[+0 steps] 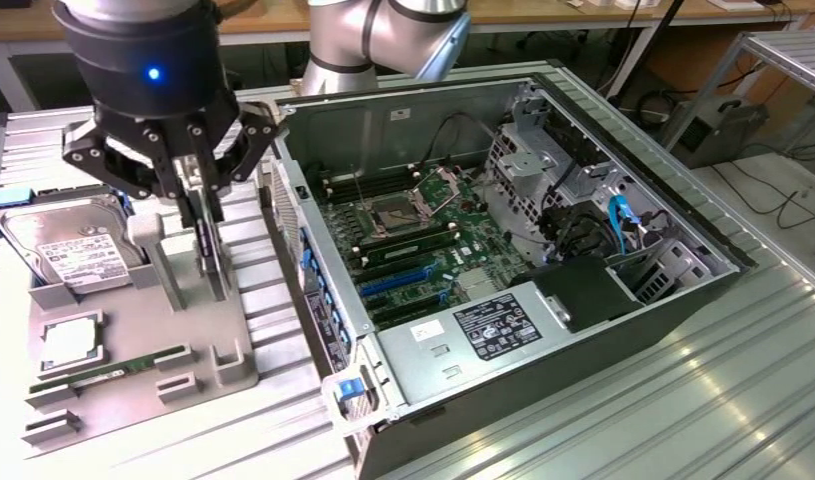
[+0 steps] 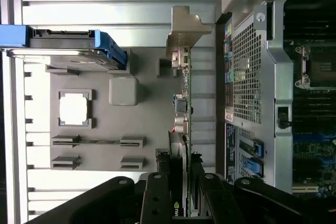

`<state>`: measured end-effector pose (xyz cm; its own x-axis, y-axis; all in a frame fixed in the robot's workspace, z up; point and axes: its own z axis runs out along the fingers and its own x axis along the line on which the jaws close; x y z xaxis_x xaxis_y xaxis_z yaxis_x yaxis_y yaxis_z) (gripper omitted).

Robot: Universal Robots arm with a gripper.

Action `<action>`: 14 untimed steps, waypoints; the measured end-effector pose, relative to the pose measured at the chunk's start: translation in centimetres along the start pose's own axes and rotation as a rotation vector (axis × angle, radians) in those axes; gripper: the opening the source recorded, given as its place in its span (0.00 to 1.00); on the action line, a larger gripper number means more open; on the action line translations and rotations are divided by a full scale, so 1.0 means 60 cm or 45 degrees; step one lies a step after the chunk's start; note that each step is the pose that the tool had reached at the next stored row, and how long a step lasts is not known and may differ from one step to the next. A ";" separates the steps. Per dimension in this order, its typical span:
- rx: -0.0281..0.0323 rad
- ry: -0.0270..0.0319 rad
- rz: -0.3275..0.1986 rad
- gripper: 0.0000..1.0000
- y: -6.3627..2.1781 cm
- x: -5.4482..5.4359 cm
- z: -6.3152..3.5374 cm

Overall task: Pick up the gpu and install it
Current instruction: 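Pick up the gpu and move the gpu toward the slot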

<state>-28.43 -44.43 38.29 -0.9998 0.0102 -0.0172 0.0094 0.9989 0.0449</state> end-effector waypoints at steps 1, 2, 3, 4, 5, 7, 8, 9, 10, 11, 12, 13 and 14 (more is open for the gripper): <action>-0.0001 0.0001 0.000 0.26 -0.003 -0.004 -0.008; 0.0000 0.0003 0.000 0.26 -0.006 -0.009 -0.017; -0.0001 0.0011 0.000 0.26 -0.010 -0.017 -0.031; -0.0002 0.0030 0.000 0.26 -0.015 -0.029 -0.047; -0.0005 0.0044 0.000 0.26 -0.019 -0.037 -0.057; -0.0021 0.0078 0.000 0.26 -0.023 -0.059 -0.079; -0.0029 0.0093 0.000 0.26 -0.024 -0.067 -0.086; -0.0034 0.0108 0.000 0.26 -0.024 -0.075 -0.091; -0.0041 0.0126 0.001 0.26 -0.024 -0.085 -0.095; -0.0040 0.0138 0.001 0.26 -0.024 -0.091 -0.096; -0.0041 0.0152 0.001 0.26 -0.025 -0.099 -0.097; -0.0043 0.0162 0.000 0.26 -0.024 -0.107 -0.097; -0.0044 0.0172 0.001 0.26 -0.024 -0.117 -0.096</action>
<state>-21.51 -46.21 44.13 -0.9999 0.0102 -0.0037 0.0100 0.9988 0.0483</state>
